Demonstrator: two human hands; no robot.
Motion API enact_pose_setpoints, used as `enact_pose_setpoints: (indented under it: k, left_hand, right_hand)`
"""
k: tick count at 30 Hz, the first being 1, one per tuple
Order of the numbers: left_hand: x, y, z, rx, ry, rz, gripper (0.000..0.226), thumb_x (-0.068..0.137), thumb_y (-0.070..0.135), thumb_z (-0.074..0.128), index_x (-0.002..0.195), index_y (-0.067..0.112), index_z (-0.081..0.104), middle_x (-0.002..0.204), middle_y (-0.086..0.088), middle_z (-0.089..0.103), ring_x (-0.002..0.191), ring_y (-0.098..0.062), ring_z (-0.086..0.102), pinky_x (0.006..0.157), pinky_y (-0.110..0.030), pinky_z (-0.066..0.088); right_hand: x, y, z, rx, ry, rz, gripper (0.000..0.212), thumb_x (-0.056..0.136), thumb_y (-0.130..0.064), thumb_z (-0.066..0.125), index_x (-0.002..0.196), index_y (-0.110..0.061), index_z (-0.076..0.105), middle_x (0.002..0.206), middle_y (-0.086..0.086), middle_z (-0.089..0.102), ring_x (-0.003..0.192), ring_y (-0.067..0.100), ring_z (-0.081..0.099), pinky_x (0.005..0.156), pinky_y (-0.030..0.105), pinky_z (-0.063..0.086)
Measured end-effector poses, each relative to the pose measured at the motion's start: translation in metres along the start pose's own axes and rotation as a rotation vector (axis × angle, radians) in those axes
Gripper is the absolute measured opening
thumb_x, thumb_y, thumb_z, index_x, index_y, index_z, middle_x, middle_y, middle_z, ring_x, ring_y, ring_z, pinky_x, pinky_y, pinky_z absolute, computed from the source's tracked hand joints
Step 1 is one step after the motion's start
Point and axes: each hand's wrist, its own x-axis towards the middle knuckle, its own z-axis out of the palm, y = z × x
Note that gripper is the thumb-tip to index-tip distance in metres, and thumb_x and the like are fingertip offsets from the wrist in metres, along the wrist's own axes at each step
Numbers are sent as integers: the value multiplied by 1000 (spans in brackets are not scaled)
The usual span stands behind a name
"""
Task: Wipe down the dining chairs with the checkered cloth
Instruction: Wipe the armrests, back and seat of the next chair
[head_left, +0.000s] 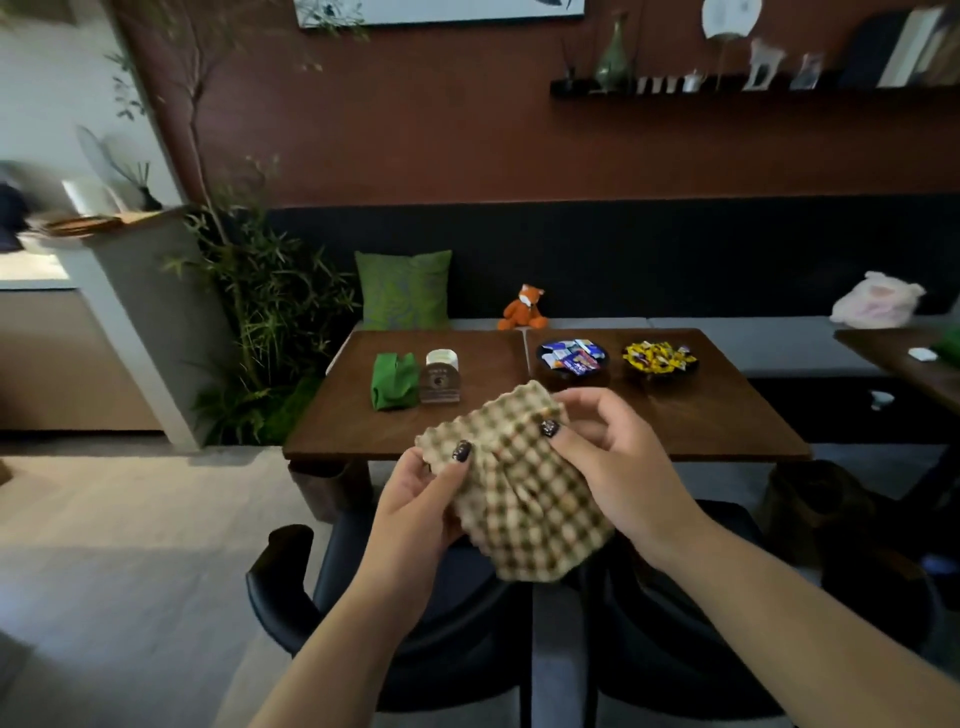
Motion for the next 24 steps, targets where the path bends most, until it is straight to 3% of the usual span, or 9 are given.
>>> enact_pose_setpoints:
  k: [5, 8, 11, 13, 15, 17, 19, 21, 24]
  left_hand:
    - [44, 13, 7, 43, 66, 19, 17, 98, 13, 52, 111, 11, 63, 103, -11, 74, 94, -25, 72, 74, -33, 60]
    - [69, 16, 17, 83, 97, 32, 13, 97, 14, 55, 106, 10, 63, 95, -11, 75, 87, -24, 73, 65, -30, 59]
    - [88, 18, 24, 155, 73, 30, 12, 98, 15, 54, 100, 10, 65, 89, -10, 75, 77, -18, 72, 61, -25, 56]
    - [98, 18, 23, 223, 48, 24, 20, 100, 18, 51, 95, 11, 69, 85, -7, 74, 75, -15, 70, 61, -23, 54]
    - [104, 20, 21, 194, 11, -4, 27, 99, 20, 49, 93, 13, 74, 93, -8, 75, 85, -18, 70, 72, -26, 56]
    - [109, 25, 15, 73, -80, -45, 25, 89, 24, 58, 103, 14, 75, 109, -13, 72, 103, -26, 68, 91, -38, 51]
    - [115, 27, 5, -13, -165, -80, 41, 77, 22, 62, 116, 11, 71, 120, -17, 68, 112, -33, 62, 102, -48, 44]
    - [124, 26, -7, -36, -192, -87, 47, 78, 10, 58, 124, 8, 65, 123, -19, 66, 111, -36, 59, 101, -52, 39]
    - [135, 31, -18, -8, -184, -60, 46, 77, 2, 69, 121, 9, 64, 115, -17, 70, 95, -26, 64, 87, -43, 42]
  right_hand:
    - [33, -2, -2, -410, 71, -462, 43, 83, -7, 69, 119, -25, 53, 115, -10, 59, 108, 2, 56, 92, 19, 45]
    - [58, 5, -9, -599, -38, -685, 44, 81, -10, 70, 122, -19, 57, 123, -7, 51, 122, 6, 46, 103, 21, 37]
    - [79, 7, -10, -557, -213, -584, 48, 84, -19, 69, 129, -29, 53, 124, -20, 50, 123, 1, 46, 102, 15, 36]
    - [93, 9, -7, -552, -217, -550, 43, 82, -19, 73, 122, -29, 59, 114, -21, 55, 112, -2, 52, 94, 13, 40]
    - [104, 9, -1, -536, -132, -532, 28, 79, -18, 76, 105, -25, 67, 99, -18, 59, 96, 0, 59, 82, 12, 44]
    - [113, 11, 6, -450, -23, -456, 16, 76, -17, 78, 89, -23, 70, 87, -13, 64, 84, 1, 62, 73, 11, 45]
    - [121, 14, 12, -348, 55, -348, 10, 77, -15, 77, 80, -21, 69, 79, -9, 68, 73, 3, 63, 66, 15, 48]
    - [130, 18, 20, -278, 125, -258, 11, 81, -12, 73, 74, -19, 68, 74, -6, 69, 69, 9, 63, 65, 23, 49]
    - [138, 27, 38, -124, 237, -137, 11, 82, -5, 69, 72, -11, 66, 71, 8, 69, 70, 22, 61, 65, 38, 47]
